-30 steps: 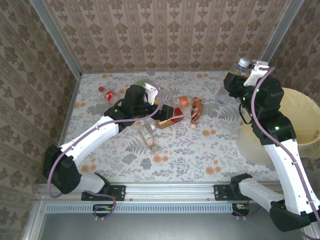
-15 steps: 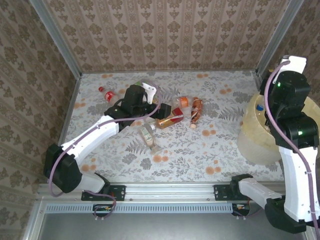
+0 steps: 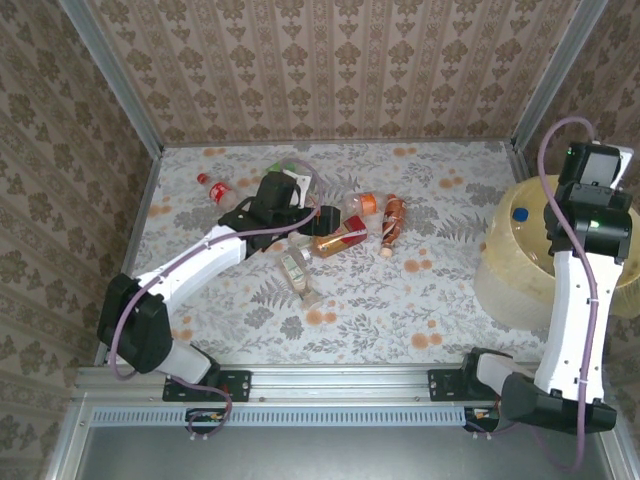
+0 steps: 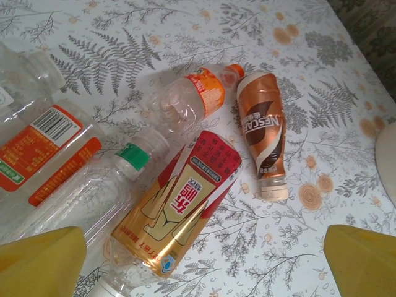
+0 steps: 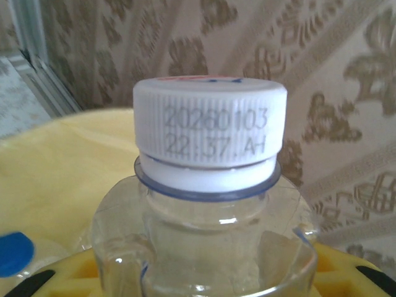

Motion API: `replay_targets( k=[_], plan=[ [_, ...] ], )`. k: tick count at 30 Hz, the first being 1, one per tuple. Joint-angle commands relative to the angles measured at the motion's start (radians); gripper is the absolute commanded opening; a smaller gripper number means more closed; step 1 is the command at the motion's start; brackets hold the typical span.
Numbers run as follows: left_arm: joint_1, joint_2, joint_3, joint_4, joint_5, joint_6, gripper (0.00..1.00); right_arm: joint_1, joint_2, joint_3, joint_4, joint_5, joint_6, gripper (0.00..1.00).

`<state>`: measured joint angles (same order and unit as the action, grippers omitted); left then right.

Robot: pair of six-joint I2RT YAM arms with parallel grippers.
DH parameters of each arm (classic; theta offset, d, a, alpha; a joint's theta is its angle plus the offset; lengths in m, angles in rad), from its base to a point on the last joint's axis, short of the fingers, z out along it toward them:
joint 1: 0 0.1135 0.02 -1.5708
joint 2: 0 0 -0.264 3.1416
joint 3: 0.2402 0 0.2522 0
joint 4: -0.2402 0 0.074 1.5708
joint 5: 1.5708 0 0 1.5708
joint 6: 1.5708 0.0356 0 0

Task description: Put the plastic bottles in the bin

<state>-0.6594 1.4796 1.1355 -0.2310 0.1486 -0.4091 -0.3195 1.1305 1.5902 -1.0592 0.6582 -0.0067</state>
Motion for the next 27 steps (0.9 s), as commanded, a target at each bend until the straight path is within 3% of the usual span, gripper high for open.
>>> replay_targets(
  k=[1,6,9,20,27],
  plan=[
    [0.007,0.013,0.046,-0.027,-0.021,-0.023,1.00,-0.060,0.030,-0.028,-0.125,-0.049,0.054,0.44],
    [0.010,0.031,0.067,-0.052,-0.015,-0.016,1.00,-0.121,0.037,-0.103,-0.092,-0.136,0.066,0.48],
    [0.011,0.037,0.066,-0.052,-0.014,-0.027,1.00,-0.133,0.066,-0.108,-0.103,-0.126,0.070,0.52],
    [0.017,0.015,0.037,-0.057,-0.061,-0.047,1.00,-0.135,0.144,-0.047,-0.216,-0.082,0.147,0.86],
    [0.030,-0.016,-0.008,-0.056,-0.111,-0.096,1.00,-0.124,0.129,-0.043,-0.204,-0.117,0.132,0.96]
  ],
)
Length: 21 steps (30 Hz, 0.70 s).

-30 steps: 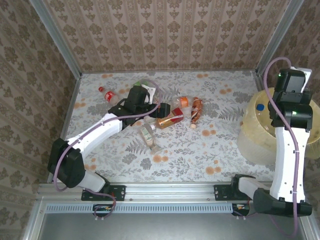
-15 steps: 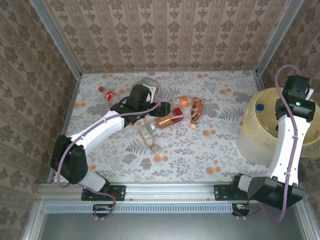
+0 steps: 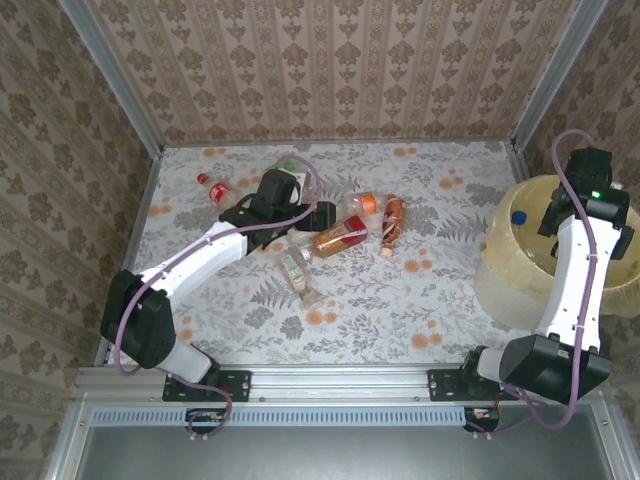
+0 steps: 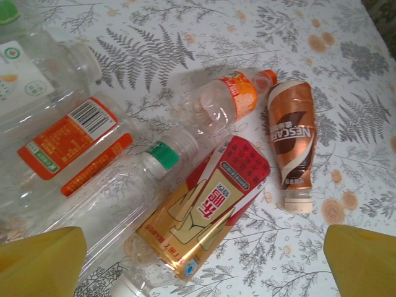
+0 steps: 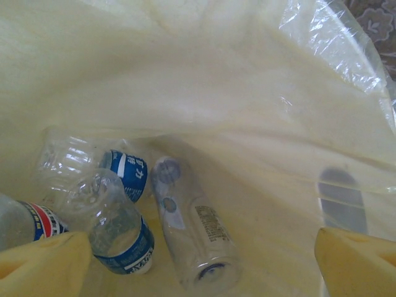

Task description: Put the plastic bottles in the bin

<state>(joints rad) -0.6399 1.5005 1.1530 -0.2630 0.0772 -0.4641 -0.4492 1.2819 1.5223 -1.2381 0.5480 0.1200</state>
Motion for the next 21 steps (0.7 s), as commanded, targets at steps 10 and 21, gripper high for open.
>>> replay_targets(
  k=[10,21],
  plan=[
    [0.031,-0.100,-0.093,-0.097,-0.181,-0.170,1.00,0.151,-0.046,0.064,0.021,0.067,0.039,1.00],
    [0.039,-0.158,-0.144,-0.220,-0.285,-0.370,1.00,0.454,-0.124,0.043,0.242,0.136,0.060,1.00]
  ],
)
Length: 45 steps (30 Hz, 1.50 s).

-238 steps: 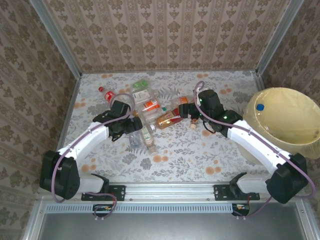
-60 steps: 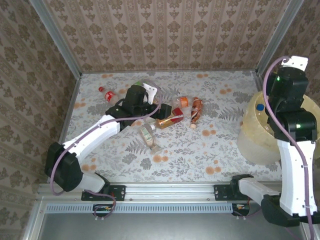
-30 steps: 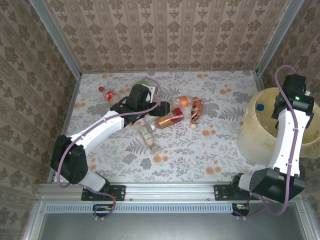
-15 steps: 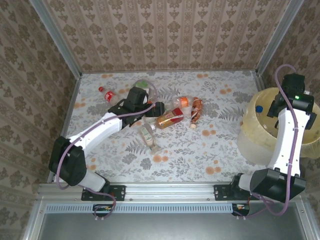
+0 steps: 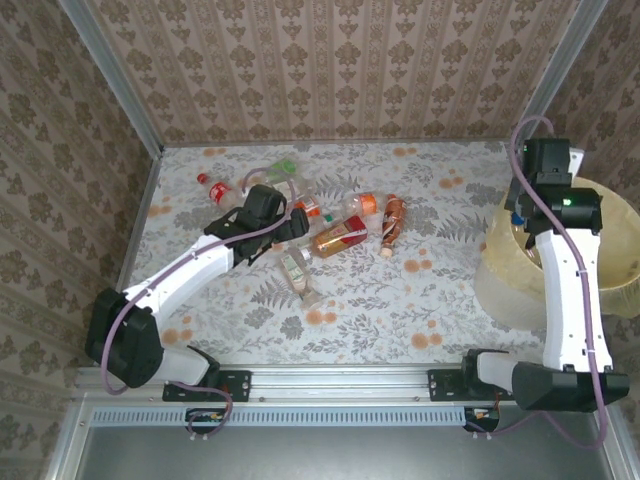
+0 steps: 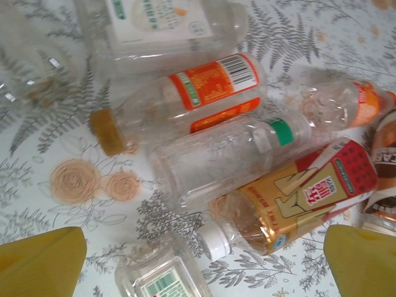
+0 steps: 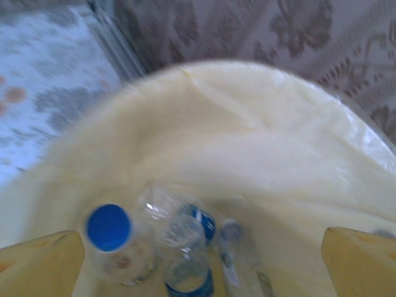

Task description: Put the plastic bottles in the bin

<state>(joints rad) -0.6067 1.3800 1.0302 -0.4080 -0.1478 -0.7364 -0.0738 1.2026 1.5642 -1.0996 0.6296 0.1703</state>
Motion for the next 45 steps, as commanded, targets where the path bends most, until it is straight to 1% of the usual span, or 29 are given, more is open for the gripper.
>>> replay_targets(
  k=[1,6,9,11,13,14,16,19,22,25,27,30,35,40,45],
  plan=[
    [0.005,-0.046,-0.029,-0.078,-0.061,-0.115,1.00,0.142,-0.049,-0.003,0.143,0.066,-0.009,1.00],
    [0.002,-0.065,-0.047,-0.124,-0.045,-0.189,1.00,0.437,-0.035,-0.050,0.364,0.133,-0.142,1.00],
    [0.004,-0.062,-0.051,-0.158,-0.017,-0.240,1.00,0.595,-0.010,-0.112,0.536,0.107,-0.259,1.00],
    [0.004,-0.064,-0.060,-0.163,-0.001,-0.263,1.00,0.670,0.014,-0.141,0.624,0.087,-0.312,1.00],
    [0.004,-0.060,-0.068,-0.169,0.005,-0.289,1.00,0.721,0.044,-0.152,0.666,0.056,-0.298,1.00],
    [0.004,-0.055,-0.070,-0.178,0.004,-0.300,1.00,0.736,0.058,-0.156,0.676,0.035,-0.271,1.00],
    [0.004,-0.038,-0.063,-0.200,0.007,-0.320,1.00,0.766,0.080,-0.185,0.706,-0.057,-0.222,1.00],
    [0.000,-0.011,-0.058,-0.193,0.033,-0.319,1.00,0.808,0.105,-0.251,0.796,-0.159,-0.153,1.00],
    [-0.004,0.019,-0.052,-0.193,0.049,-0.326,1.00,0.832,0.123,-0.304,0.866,-0.215,-0.059,1.00],
    [-0.004,0.044,-0.053,-0.181,0.070,-0.333,0.99,0.834,0.130,-0.346,0.906,-0.288,0.038,1.00],
    [-0.004,0.058,-0.050,-0.172,0.076,-0.334,0.99,0.834,0.132,-0.370,0.921,-0.324,0.065,1.00],
    [-0.005,0.080,-0.044,-0.182,0.080,-0.347,0.98,0.836,0.133,-0.377,0.891,-0.330,0.074,1.00],
    [-0.004,0.147,-0.020,-0.199,0.117,-0.359,0.96,0.836,0.115,-0.394,0.874,-0.288,0.071,1.00],
    [-0.004,0.220,0.016,-0.193,0.142,-0.341,0.92,0.836,0.119,-0.394,0.869,-0.332,0.066,1.00],
    [-0.004,0.283,0.066,-0.231,0.140,-0.328,0.87,0.836,0.132,-0.385,0.842,-0.331,0.064,1.00]
  ],
)
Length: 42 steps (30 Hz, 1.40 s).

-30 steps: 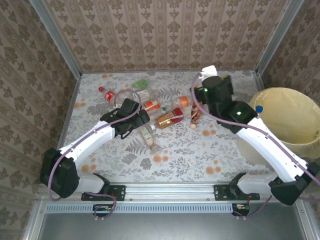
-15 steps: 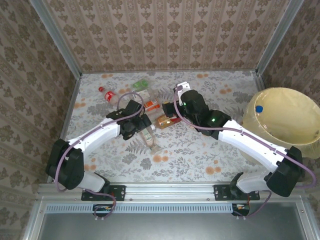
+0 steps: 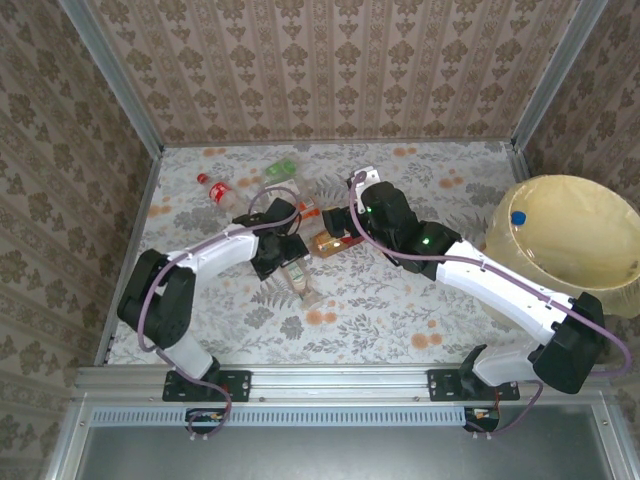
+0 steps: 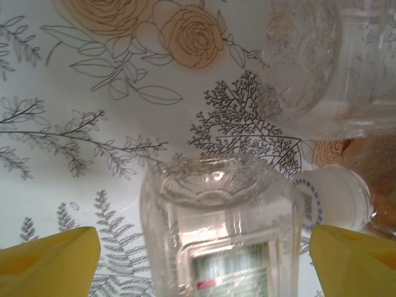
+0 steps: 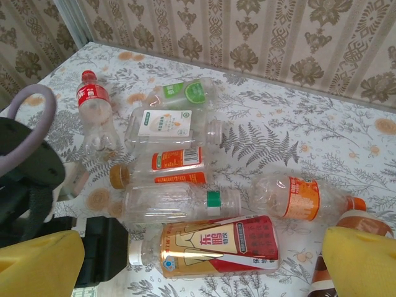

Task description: Put the plastic bottles in the bin

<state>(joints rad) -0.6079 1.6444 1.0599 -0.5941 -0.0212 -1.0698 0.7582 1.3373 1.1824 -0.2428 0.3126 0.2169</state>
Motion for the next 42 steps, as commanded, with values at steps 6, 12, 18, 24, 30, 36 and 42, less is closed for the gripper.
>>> replay_targets(
  k=[6,12,18,24,30,36,42],
  plan=[
    [0.008,0.020,-0.001,-0.039,0.007,-0.035,0.75,0.004,0.007,0.001,-0.025,-0.004,0.013,1.00],
    [0.018,0.037,-0.019,-0.026,0.013,-0.055,0.73,0.003,0.020,0.003,-0.027,0.000,0.010,1.00],
    [0.026,0.066,-0.021,-0.021,0.035,-0.061,0.68,0.003,0.035,0.010,-0.039,-0.006,0.010,1.00],
    [0.028,0.036,-0.039,0.002,0.026,-0.062,0.55,0.004,0.019,-0.029,0.016,-0.056,0.012,1.00],
    [0.021,-0.071,-0.068,0.066,-0.007,-0.011,0.51,0.003,-0.025,-0.128,0.140,-0.137,0.081,1.00],
    [0.010,-0.164,-0.110,0.161,0.003,0.041,0.49,0.004,-0.030,-0.220,0.242,-0.153,0.209,1.00],
    [-0.001,-0.251,-0.104,0.261,-0.006,0.128,0.49,0.004,-0.008,-0.278,0.355,-0.164,0.290,1.00]
  ],
)
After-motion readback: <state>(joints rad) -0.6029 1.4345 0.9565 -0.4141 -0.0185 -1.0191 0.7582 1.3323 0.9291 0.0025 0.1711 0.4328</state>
